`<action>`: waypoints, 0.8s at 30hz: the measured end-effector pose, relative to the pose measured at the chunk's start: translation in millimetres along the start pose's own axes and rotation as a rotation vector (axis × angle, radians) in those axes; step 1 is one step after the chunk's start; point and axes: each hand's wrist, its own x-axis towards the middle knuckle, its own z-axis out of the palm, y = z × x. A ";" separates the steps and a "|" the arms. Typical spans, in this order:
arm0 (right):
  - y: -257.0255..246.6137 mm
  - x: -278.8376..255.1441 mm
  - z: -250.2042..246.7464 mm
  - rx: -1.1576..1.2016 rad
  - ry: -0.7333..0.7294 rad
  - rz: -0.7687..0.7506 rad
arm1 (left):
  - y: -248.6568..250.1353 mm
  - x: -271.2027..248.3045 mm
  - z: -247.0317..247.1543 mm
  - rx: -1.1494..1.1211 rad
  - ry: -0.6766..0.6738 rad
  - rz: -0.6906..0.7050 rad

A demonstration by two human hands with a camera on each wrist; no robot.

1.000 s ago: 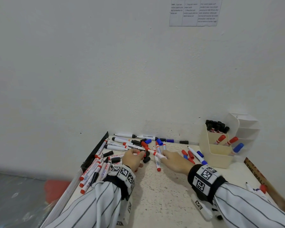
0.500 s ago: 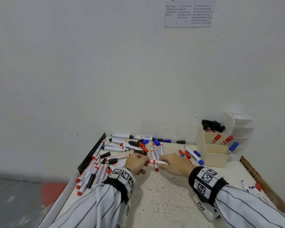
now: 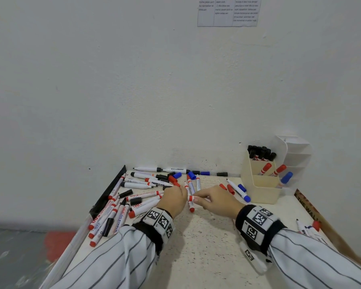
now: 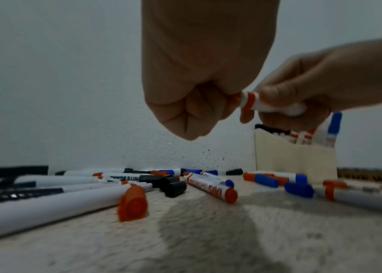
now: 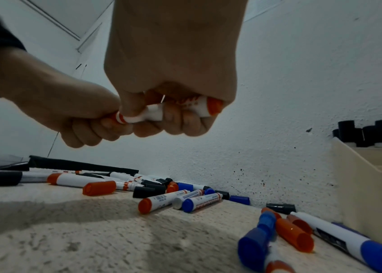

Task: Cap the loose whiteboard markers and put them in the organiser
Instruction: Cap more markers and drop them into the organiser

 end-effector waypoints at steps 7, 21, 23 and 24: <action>7.3 -1.7 -2.6 -0.071 0.064 -0.072 | 13.0 -7.8 -12.2 -0.061 -0.007 -0.043; 19.6 -0.8 -10.7 0.153 -0.096 -0.037 | 24.3 -4.1 -0.5 -0.474 0.106 -0.006; 21.4 1.2 -14.7 0.087 -0.092 -0.016 | 26.7 1.9 5.0 -0.572 0.118 -0.001; 22.8 2.9 -17.9 0.039 -0.066 -0.010 | 29.7 3.7 6.9 -0.669 0.136 -0.021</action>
